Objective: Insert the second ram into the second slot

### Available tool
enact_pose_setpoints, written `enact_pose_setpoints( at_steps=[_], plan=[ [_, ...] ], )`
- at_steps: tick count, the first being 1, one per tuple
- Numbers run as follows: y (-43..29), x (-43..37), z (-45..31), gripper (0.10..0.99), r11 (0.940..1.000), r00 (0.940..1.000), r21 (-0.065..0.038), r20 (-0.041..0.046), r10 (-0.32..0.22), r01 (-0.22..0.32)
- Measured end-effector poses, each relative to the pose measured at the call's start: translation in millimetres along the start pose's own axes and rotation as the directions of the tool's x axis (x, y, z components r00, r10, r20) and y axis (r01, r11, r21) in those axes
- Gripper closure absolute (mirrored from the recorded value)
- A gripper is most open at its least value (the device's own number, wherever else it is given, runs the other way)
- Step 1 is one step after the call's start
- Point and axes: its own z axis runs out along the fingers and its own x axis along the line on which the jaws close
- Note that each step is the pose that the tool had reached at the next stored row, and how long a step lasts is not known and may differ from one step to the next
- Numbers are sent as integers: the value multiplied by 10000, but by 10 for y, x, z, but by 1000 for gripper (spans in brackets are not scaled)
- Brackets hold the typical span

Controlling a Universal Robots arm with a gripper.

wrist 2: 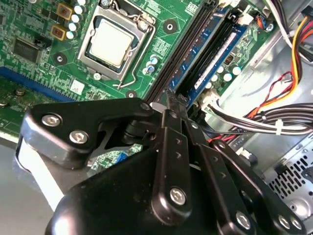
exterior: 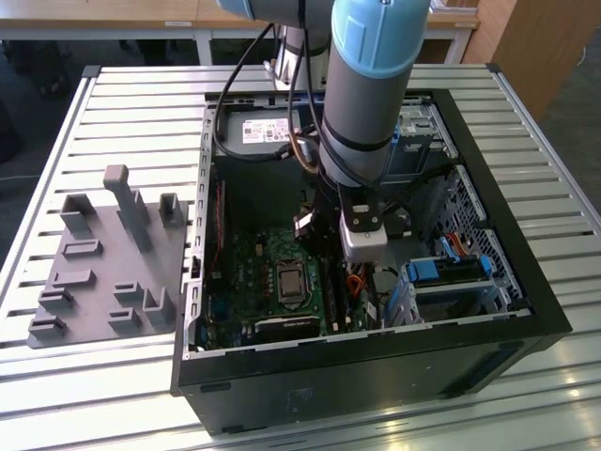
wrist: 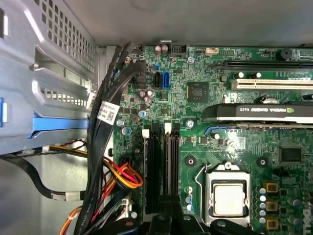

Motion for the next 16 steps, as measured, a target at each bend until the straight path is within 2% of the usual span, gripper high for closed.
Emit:
enact_pose_setpoints(
  at_steps=[13,16],
  plan=[
    [2,0,140,961,10000,10000,-6,4,1,-1],
    [0,1,143,961,10000,10000,-28,18,2,-2]
  ],
)
